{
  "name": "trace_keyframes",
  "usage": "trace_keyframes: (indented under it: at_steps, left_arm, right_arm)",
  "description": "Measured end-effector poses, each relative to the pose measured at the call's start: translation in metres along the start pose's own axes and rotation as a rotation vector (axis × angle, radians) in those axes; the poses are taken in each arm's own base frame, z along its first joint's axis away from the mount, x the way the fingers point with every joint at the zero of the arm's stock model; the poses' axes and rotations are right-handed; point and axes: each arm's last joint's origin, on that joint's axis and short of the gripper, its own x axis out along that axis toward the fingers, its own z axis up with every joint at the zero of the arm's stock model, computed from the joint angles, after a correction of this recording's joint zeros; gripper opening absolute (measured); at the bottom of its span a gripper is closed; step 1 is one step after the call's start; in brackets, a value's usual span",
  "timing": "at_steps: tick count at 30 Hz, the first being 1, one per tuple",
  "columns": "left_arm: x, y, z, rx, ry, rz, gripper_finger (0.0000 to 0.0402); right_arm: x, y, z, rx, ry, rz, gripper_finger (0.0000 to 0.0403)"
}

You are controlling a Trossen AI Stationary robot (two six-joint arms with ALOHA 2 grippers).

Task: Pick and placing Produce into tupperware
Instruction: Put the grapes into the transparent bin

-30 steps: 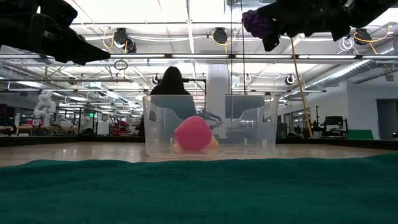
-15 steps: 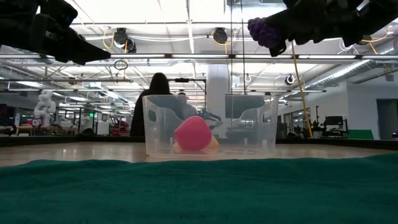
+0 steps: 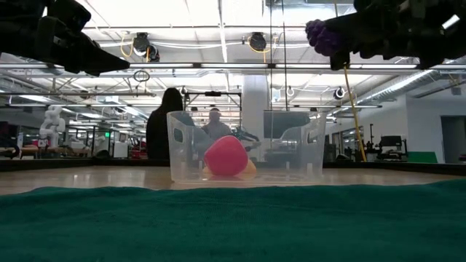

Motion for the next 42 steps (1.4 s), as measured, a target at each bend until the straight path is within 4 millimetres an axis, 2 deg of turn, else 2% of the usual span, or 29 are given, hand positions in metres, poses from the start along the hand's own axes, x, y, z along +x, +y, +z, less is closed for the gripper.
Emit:
trace_keyframes:
  at_steps: [6, 14, 31, 42]
  left_arm:
    - [0.000, 0.000, 0.000, 0.000, 0.000, 0.000, 0.0026]
    - [0.000, 0.000, 0.000, 0.000, -0.001, 0.001, 0.0026]
    - [0.000, 0.000, 0.000, -0.001, -0.002, 0.001, 0.0026]
    - [0.000, 0.000, 0.000, 0.000, -0.003, 0.002, 0.0026]
  right_arm:
    - [-0.014, 0.002, -0.003, 0.004, -0.050, -0.014, 0.0217]
    - [-0.020, 0.004, -0.015, 0.011, -0.028, -0.016, 0.0217]
    - [-0.021, 0.004, -0.015, 0.007, -0.049, -0.016, 0.0217]
    - [-0.019, 0.002, -0.012, 0.062, -0.052, -0.052, 0.0217]
